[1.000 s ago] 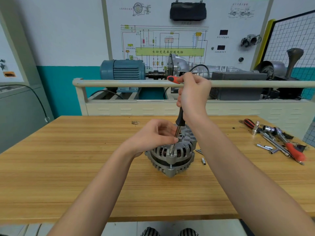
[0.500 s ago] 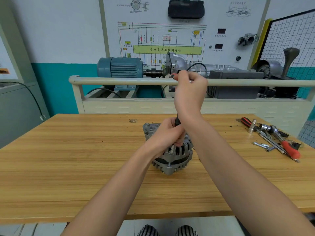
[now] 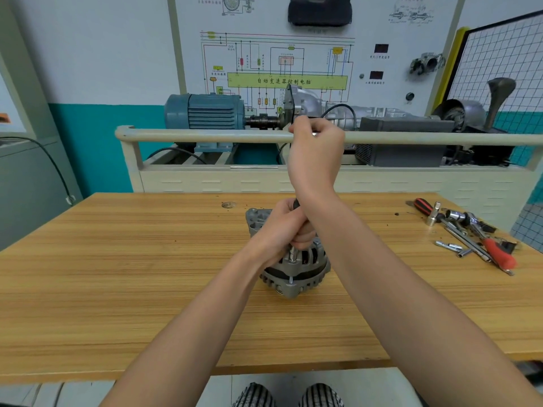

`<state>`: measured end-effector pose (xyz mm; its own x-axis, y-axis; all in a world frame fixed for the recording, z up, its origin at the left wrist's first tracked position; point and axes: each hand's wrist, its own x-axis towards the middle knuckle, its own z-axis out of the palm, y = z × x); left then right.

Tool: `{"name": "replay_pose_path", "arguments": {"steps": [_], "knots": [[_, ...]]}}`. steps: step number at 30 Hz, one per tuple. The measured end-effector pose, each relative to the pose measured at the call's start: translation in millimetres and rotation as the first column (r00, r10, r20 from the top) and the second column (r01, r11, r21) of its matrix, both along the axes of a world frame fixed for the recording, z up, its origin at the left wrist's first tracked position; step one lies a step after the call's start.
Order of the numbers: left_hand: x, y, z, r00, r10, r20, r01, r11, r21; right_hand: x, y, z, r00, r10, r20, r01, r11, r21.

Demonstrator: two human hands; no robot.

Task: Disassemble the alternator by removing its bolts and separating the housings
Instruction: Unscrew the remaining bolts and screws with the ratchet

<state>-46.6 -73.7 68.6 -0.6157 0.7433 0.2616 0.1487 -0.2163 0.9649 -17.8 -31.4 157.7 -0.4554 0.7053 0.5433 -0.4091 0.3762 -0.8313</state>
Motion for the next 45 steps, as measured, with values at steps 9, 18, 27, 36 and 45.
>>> {"name": "replay_pose_path", "arguments": {"steps": [9, 18, 27, 36, 45], "knots": [[-10, -14, -5, 0.99, -0.137, 0.029, 0.136, 0.99, 0.021, -4, -13, -4, 1.0, 0.016, 0.009, -0.016, 0.996, 0.085], [-47, -12, -8, 0.726, 0.487, -0.485, -0.659, 0.695, -0.289, -5, -3, -6, 0.998, 0.051, -0.021, -0.05, 0.998, 0.045], [-59, 6, -34, 0.66, 0.553, -0.508, -0.738, 0.604, -0.302, -12, 12, -8, 0.972, 0.234, -0.037, -0.235, 0.972, -0.013], [-59, -2, -33, 0.683, 0.485, -0.546, -0.682, 0.69, -0.242, -10, 33, -16, 0.916, 0.395, -0.073, -0.398, 0.867, -0.299], [-53, 24, -27, 0.731, 0.411, -0.545, -0.646, 0.673, -0.36, -4, 21, -4, 0.896, 0.433, -0.099, -0.44, 0.896, -0.059]]}}
